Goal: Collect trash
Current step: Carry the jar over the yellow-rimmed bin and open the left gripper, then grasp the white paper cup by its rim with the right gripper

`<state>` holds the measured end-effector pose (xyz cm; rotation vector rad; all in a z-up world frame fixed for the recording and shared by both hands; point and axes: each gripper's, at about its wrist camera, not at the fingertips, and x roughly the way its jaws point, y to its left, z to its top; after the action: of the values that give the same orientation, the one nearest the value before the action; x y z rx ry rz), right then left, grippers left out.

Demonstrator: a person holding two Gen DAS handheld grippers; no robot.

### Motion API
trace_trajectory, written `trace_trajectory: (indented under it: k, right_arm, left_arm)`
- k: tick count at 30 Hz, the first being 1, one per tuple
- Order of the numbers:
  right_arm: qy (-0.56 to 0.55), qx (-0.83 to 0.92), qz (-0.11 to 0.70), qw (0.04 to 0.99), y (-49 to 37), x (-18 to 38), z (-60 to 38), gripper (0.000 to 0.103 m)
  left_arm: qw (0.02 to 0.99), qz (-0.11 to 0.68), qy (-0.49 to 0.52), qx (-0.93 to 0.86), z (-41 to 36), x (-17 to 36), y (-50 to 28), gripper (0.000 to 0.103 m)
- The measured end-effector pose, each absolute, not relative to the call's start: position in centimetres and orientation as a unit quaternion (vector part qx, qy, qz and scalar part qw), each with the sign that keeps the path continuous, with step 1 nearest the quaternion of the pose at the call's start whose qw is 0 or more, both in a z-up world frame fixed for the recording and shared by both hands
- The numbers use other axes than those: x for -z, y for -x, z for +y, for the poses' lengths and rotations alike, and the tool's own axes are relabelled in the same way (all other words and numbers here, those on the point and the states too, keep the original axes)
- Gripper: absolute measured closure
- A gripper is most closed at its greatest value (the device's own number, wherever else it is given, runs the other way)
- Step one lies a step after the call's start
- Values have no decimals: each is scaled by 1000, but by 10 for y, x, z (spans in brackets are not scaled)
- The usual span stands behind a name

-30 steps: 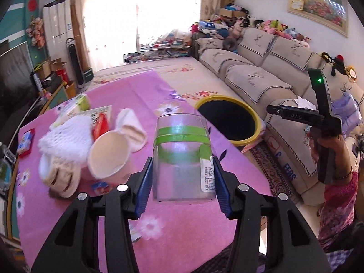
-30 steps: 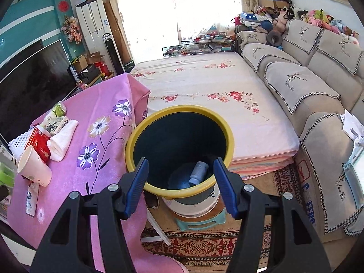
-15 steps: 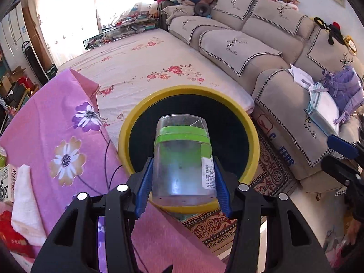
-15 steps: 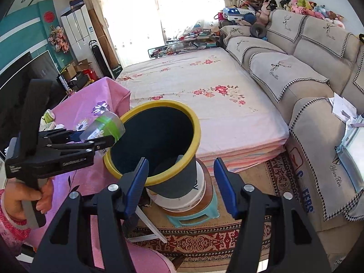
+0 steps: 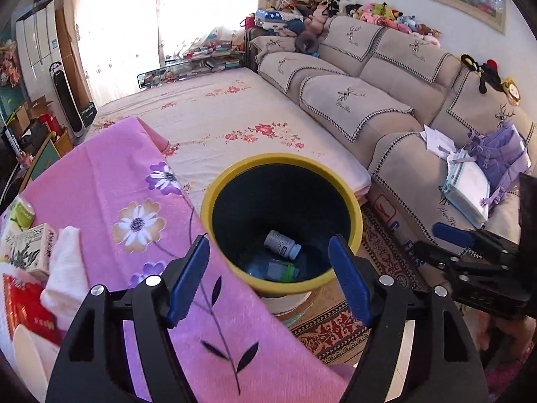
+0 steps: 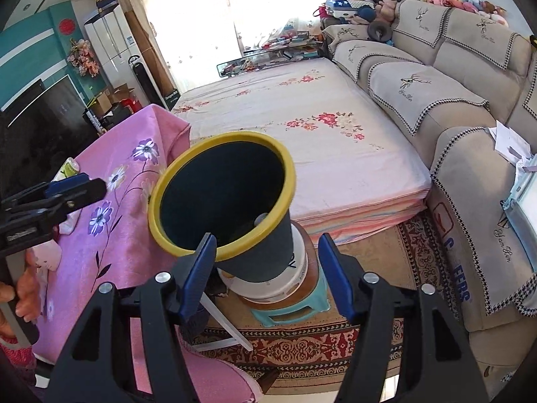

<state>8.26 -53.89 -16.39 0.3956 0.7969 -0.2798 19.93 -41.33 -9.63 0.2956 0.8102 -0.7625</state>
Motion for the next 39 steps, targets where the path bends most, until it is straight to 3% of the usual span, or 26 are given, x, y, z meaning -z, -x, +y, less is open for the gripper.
trace_trajectory:
  k: [9, 19, 25, 31, 32, 33, 35, 36, 39]
  right_arm:
    - [-142, 38, 401, 904, -134, 153, -455, 42]
    - [-66, -119, 400, 907, -200, 104, -325, 42]
    - [-29, -186, 427, 884, -239, 95, -253, 44]
    - [-10, -165, 472, 866, -269, 121, -228, 48]
    - [-10, -167, 476, 863, -272, 125, -227, 49]
    - [-6, -165, 479, 862, -274, 129, -225, 57]
    - [-5, -162, 480, 862, -276, 135, -225, 78]
    - [-8, -159, 477, 864, -276, 136, -227, 94]
    - [-23, -157, 460, 874, -270, 130, -237, 97]
  left_arm:
    - [892, 342, -71, 287, -239, 40, -151, 16]
    - [938, 322, -31, 127, -67, 43, -128, 12]
    - [937, 337, -7, 91, -21, 59, -132, 12]
    - [935, 340, -10, 98, -32, 67, -133, 12]
    - [935, 341, -11, 98, -34, 68, -133, 12]
    - [934, 344, -10, 99, -36, 69, -133, 12]
    - [932, 348, -9, 100, -39, 70, -136, 12]
    - [932, 349, -8, 101, -41, 71, -137, 12]
    - [930, 353, -8, 104, -44, 72, -139, 12]
